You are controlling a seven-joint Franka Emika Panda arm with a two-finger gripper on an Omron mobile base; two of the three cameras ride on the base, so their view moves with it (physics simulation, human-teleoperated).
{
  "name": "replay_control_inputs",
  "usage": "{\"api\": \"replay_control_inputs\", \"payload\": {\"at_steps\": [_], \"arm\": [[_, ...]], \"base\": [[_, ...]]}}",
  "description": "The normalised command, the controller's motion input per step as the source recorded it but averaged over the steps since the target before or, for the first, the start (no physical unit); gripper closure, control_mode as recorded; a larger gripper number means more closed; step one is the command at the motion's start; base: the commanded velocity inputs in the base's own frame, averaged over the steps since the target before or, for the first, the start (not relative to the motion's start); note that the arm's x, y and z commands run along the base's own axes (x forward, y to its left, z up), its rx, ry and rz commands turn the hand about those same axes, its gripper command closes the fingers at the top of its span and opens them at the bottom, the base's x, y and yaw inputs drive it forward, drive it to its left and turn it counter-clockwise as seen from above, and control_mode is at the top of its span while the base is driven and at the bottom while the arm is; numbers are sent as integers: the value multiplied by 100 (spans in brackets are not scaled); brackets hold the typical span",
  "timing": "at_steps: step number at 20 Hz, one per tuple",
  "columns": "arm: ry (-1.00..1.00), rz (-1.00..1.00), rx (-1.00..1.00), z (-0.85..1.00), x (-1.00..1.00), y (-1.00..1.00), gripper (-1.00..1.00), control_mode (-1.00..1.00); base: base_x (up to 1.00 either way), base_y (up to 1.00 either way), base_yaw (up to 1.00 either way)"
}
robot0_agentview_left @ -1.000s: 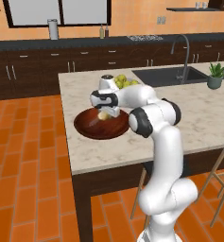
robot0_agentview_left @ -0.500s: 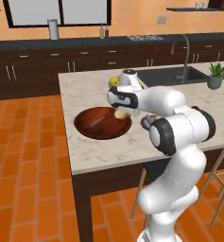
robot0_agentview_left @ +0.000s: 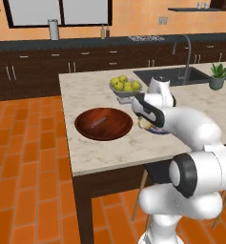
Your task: Place one bun and one sausage from the bowl on each plate.
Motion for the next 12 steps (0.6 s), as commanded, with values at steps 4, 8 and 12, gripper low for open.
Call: {"api": "replay_control_inputs", "payload": {"at_steps": [4,8,12], "arm": [[1,0,0,7,-77,-50,100,-100],[0,0,0,0,0,0,100,100],[0,0,0,0,0,0,100,100]], "base": [[0,0,0],[-21,-80,0],[17,-100,0]]}}
